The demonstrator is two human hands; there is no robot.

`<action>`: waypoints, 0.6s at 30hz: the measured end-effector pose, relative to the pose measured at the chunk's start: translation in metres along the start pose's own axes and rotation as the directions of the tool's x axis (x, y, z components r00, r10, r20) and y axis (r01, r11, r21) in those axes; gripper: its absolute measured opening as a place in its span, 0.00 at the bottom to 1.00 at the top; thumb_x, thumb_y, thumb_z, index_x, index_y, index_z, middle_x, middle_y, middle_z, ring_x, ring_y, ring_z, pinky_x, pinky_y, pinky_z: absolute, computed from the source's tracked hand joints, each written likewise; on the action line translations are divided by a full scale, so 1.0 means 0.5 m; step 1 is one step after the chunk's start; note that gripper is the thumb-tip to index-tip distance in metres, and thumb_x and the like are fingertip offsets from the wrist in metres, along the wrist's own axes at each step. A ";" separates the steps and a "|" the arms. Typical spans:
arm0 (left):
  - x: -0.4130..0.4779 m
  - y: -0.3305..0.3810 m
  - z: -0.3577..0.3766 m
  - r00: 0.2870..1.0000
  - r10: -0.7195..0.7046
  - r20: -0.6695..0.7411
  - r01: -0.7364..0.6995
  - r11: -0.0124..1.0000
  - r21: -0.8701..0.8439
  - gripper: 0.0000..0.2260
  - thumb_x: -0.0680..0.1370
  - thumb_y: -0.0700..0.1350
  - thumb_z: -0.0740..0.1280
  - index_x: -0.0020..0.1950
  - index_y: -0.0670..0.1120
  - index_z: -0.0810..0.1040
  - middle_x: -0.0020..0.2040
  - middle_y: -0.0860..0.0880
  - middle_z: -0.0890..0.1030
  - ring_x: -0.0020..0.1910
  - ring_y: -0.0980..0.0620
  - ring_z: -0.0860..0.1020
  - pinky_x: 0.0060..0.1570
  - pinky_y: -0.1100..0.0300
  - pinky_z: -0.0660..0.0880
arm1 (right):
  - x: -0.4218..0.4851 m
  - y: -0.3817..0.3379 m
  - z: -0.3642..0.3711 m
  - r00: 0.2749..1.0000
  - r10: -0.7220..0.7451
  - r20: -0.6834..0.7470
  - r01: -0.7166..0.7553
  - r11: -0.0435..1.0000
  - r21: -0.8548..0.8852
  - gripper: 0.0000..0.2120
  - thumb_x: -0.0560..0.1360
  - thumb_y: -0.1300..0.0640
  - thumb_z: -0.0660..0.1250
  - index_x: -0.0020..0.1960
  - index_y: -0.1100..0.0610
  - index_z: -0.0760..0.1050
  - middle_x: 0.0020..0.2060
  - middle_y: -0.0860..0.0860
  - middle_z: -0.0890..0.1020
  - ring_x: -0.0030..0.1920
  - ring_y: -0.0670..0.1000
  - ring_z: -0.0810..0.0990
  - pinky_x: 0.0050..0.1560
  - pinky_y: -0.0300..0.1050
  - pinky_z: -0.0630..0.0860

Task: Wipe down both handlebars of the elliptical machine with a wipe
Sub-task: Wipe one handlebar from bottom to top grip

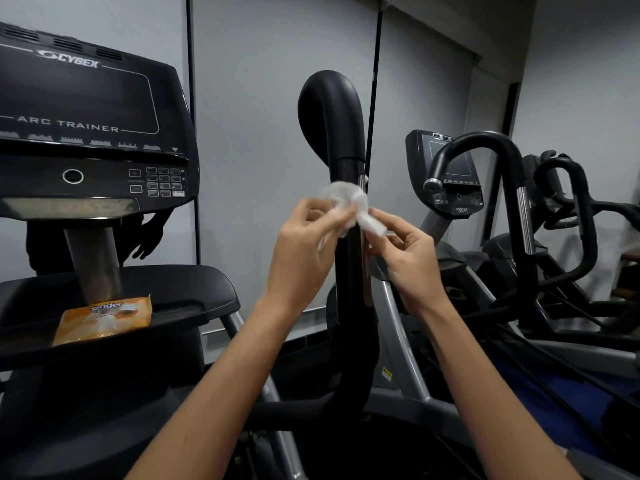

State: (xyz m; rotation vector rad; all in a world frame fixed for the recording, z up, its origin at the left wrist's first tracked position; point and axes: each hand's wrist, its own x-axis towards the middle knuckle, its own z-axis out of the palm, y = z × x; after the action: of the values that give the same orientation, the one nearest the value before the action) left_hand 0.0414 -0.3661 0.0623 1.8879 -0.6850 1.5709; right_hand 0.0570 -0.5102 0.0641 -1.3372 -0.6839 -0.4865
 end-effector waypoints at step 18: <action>-0.018 0.037 0.034 0.858 -0.486 -0.169 0.391 0.829 -0.399 0.14 0.75 0.39 0.70 0.58 0.50 0.78 0.45 0.58 0.80 0.44 0.61 0.79 0.46 0.63 0.77 | 0.001 -0.002 -0.002 1.000 -0.004 0.009 0.004 1.000 0.003 0.13 0.75 0.66 0.66 0.58 0.59 0.76 0.44 0.57 0.83 0.40 0.47 0.83 0.44 0.36 0.78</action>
State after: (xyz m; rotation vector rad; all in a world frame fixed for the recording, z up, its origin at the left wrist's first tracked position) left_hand 0.0384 -0.3908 0.0530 1.4068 -0.3418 1.2634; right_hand 0.0568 -0.5114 0.0649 -1.3366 -0.6950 -0.4827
